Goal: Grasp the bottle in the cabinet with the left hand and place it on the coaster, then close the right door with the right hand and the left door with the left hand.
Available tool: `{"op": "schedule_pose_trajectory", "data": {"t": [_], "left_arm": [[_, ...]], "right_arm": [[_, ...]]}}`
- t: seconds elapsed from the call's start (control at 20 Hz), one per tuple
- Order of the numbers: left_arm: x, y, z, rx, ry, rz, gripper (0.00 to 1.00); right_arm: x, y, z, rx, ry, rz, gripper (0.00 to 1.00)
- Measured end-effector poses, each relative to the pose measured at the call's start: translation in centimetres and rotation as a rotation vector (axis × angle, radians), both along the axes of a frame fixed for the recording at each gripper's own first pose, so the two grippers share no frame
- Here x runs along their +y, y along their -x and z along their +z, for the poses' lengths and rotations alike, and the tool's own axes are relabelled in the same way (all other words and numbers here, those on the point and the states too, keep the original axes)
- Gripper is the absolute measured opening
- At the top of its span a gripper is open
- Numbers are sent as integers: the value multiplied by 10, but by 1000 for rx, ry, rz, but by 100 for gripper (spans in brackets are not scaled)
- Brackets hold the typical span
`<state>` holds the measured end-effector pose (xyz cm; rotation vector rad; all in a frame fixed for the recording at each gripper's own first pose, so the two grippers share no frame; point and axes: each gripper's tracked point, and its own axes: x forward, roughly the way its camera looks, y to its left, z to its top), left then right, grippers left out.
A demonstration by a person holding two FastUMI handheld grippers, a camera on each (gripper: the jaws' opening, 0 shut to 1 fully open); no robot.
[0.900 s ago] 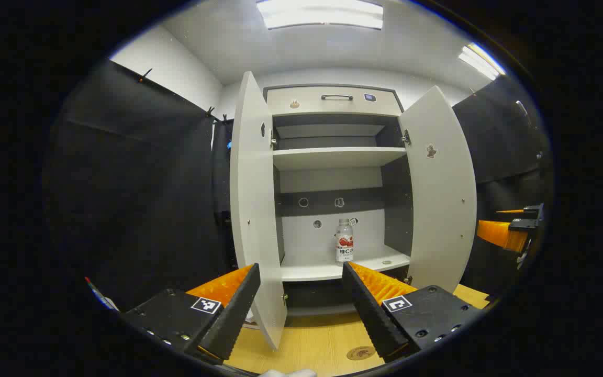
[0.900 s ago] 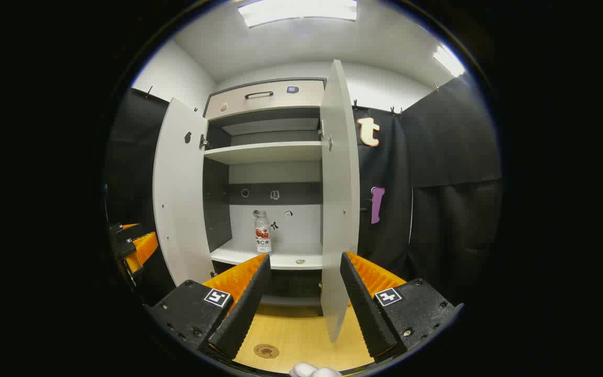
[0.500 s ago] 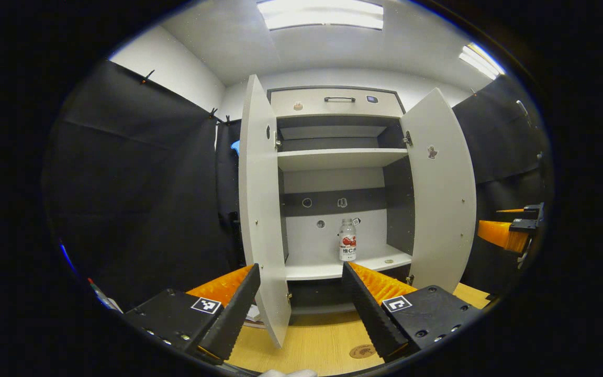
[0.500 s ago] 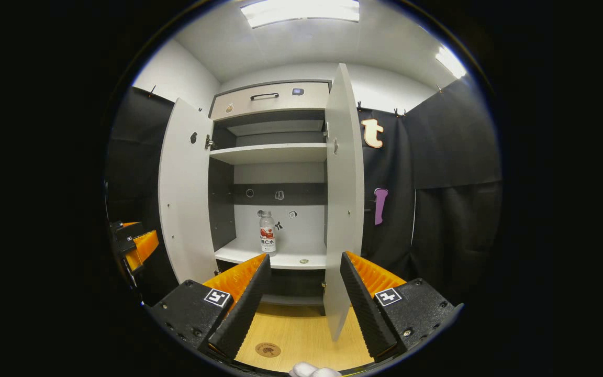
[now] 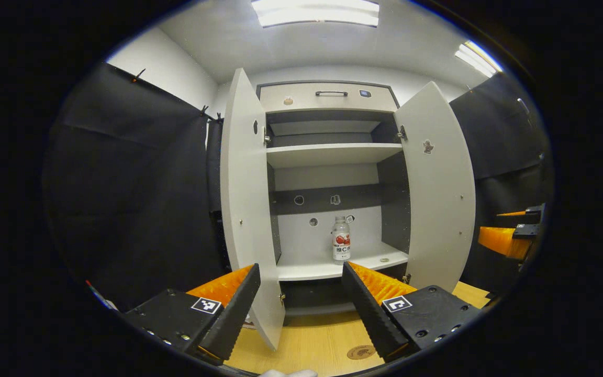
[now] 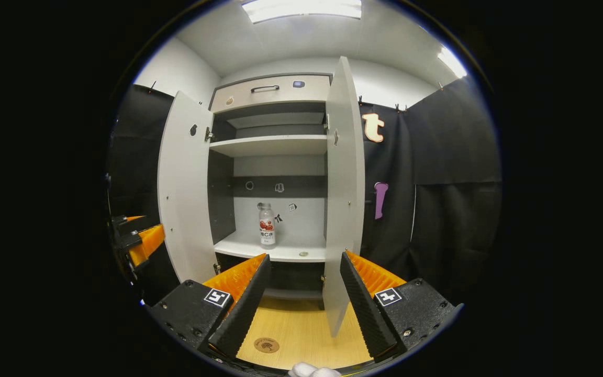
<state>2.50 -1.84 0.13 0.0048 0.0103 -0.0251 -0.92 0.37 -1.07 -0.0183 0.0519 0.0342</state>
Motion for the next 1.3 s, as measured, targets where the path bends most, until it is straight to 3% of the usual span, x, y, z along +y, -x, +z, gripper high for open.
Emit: {"op": "schedule_pose_trajectory", "data": {"t": [0.6,1.0,1.3], "left_arm": [[-92,-196,4,-48,32,-88,95],[-121,-328,-31,-18,29,-46,96],[-124,-382,-62,13,40,-14,96]], "right_arm": [[1,1,2,15,-10,29,83],[-11,3,-4,62,-32,-30,83],[-20,8,-10,110,-34,-76,83]]}}
